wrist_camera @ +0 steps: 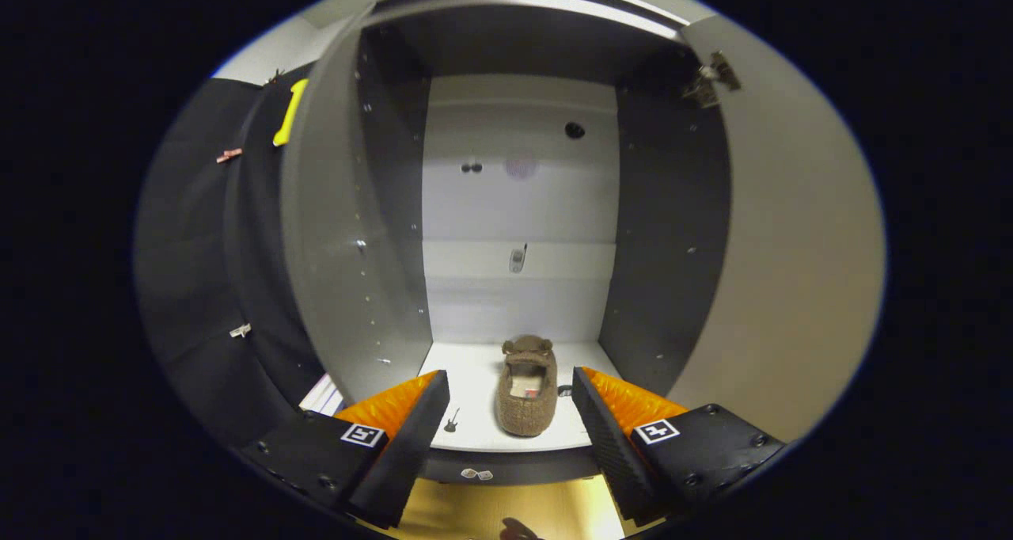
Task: Open the shoe cabinet door, grab the shoes and put them into the shoe cabinet, then close the shoe cabinet door.
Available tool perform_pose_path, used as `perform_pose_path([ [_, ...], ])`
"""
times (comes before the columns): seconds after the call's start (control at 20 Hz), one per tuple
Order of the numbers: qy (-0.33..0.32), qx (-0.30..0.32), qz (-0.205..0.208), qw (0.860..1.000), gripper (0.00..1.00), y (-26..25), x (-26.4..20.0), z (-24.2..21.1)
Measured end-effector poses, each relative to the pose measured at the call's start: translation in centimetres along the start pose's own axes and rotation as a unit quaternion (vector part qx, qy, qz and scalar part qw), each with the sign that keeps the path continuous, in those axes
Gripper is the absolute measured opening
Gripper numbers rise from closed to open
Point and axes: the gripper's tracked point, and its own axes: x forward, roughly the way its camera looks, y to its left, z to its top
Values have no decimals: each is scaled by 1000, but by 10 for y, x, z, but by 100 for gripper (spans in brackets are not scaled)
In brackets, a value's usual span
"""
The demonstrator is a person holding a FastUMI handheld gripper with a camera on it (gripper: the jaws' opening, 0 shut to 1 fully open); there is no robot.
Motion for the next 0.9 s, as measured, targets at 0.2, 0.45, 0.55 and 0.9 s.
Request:
perform_pose_path([
  [0.2, -32, 1, -1, 999, 98, -12, -70, 15],
  [0.45, -39, 27, -14, 999, 98, -43, -156, 10],
  [0.55, -44, 37, -13, 998, 98, -52, -190, 7],
  [0.9, -70, 26, 15, 997, 98, -92, -290, 6],
])
